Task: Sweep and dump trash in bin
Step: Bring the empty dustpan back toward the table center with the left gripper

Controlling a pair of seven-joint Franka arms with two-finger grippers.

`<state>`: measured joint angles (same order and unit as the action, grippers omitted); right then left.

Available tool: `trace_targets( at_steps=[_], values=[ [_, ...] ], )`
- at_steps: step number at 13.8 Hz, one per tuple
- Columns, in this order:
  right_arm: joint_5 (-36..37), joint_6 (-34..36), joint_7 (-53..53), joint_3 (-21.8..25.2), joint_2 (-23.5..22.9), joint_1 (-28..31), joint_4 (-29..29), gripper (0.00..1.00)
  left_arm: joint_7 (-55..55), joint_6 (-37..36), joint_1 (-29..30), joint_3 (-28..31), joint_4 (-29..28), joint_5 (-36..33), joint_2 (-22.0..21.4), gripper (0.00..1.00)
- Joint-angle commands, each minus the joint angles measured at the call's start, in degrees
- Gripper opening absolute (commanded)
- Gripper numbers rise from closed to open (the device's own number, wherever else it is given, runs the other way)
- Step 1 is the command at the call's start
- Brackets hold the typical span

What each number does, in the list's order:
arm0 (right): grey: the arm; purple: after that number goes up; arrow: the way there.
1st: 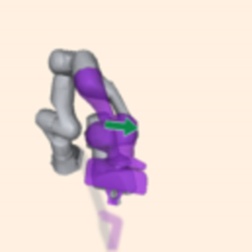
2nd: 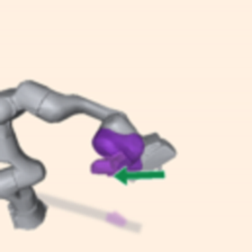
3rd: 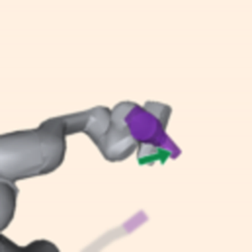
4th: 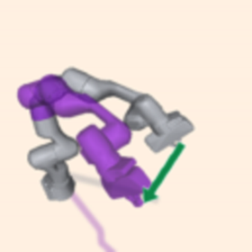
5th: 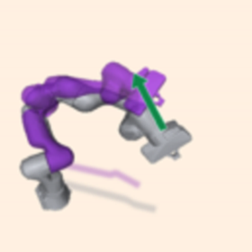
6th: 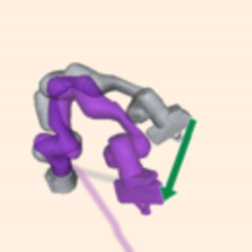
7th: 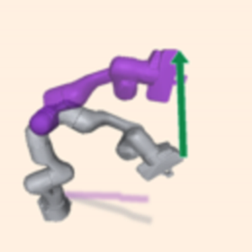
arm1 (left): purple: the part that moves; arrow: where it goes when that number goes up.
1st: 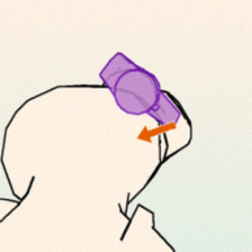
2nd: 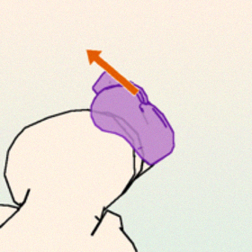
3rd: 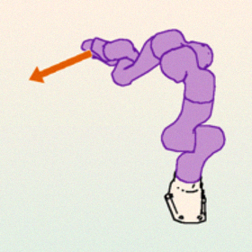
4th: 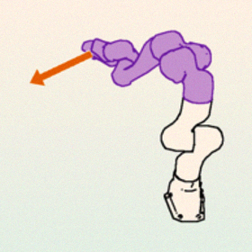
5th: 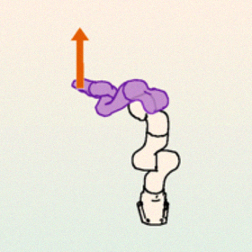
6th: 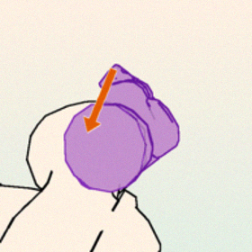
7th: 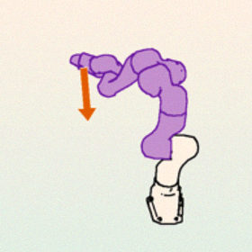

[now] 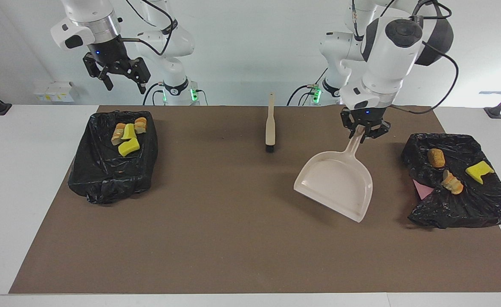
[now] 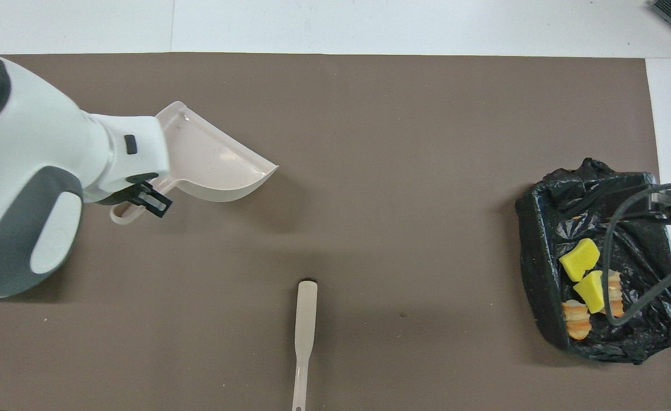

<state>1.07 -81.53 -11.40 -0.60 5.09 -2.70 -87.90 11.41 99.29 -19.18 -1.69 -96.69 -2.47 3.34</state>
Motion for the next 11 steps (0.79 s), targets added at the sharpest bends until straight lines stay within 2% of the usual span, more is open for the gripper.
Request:
trace_targets(
  at_steps=[1,5,8,11],
  values=[
    [-0.9,-0.1,4.0,0.5,-0.1,0.0,-0.3,1.00,-11.5,6.2,-5.6,1.2,-2.8,2.5,1.4,0.00],
    [-1.0,-0.5,6.5,0.4,-0.3,-0.2,-0.3,1.00,-25.2,16.2,-13.1,1.3,-2.7,2.9,9.0,0.00],
    [-1.0,-0.2,6.5,0.5,-0.2,0.0,-0.3,1.00,-30.1,23.6,-16.6,1.2,-3.1,2.9,14.5,0.00],
    [-0.9,0.2,6.6,0.6,0.2,0.5,-0.7,1.00,-38.2,28.0,-19.7,1.4,-3.2,2.8,17.9,0.00]
  ],
)
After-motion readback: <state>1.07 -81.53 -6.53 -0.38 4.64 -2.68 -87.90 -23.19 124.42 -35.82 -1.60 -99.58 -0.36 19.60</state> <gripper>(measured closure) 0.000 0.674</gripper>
